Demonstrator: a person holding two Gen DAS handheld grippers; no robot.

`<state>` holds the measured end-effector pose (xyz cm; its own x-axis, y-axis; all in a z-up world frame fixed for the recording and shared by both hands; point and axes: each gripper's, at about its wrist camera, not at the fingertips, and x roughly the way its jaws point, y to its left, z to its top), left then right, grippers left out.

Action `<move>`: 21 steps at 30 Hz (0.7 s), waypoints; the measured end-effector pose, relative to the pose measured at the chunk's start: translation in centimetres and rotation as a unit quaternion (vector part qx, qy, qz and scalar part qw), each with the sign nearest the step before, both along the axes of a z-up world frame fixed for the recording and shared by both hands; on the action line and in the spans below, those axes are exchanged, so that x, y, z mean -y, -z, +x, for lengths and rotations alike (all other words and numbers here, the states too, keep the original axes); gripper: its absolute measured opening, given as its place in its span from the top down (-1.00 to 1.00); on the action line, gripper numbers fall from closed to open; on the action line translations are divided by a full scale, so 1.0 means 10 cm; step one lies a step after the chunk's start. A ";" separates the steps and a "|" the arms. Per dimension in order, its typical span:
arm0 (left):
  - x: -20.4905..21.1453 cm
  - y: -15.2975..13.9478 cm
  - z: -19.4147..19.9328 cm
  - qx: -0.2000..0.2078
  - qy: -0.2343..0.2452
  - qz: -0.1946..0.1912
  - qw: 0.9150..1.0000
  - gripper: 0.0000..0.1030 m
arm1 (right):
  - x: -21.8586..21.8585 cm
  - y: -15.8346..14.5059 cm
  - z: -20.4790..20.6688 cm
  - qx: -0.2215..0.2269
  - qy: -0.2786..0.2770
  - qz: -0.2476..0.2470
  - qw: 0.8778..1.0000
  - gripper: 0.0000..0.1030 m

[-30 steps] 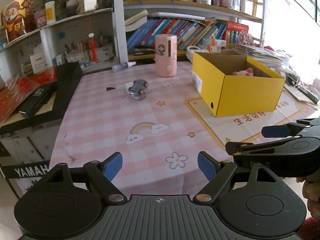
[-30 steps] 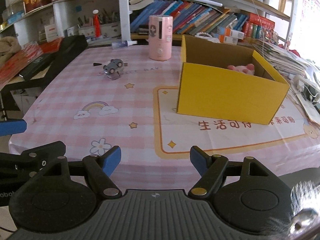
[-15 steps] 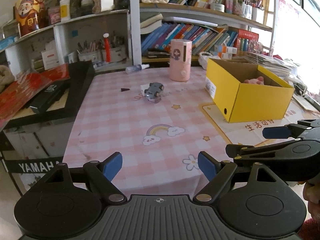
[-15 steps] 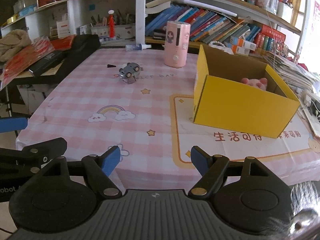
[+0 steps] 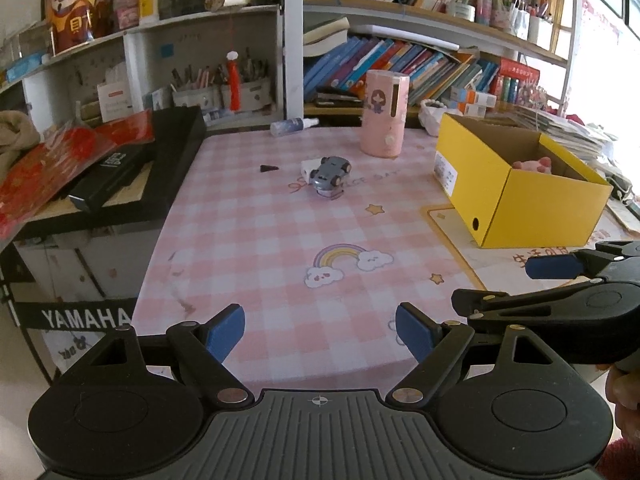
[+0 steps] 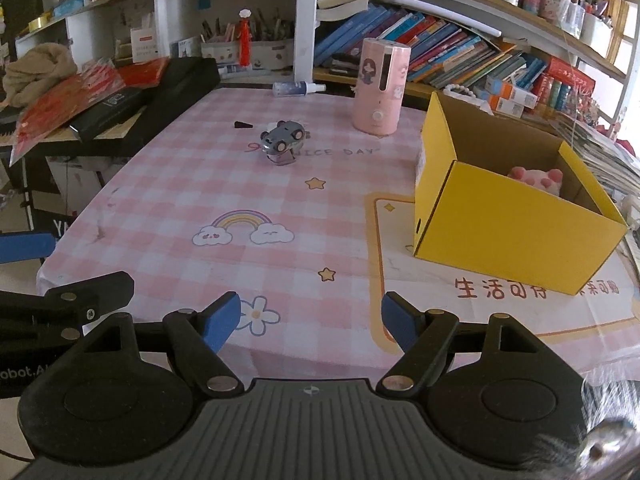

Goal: Organize objects
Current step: 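Move both open tools toward the grey toy car and white charger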

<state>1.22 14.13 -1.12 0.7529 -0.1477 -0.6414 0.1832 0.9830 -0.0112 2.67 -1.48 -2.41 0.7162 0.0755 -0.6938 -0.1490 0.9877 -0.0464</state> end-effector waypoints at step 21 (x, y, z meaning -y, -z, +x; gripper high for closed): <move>0.09 0.04 0.97 -0.010 -0.038 -0.003 0.999 -0.65 | 0.11 0.01 1.09 -0.002 -0.024 -0.003 1.000 -0.48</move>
<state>10.95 13.18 -1.55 0.7493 -0.0954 -0.6553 0.1085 0.9939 -0.0207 13.59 -2.55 -2.48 0.7084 0.1059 -0.6978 -0.1974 0.9789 -0.0519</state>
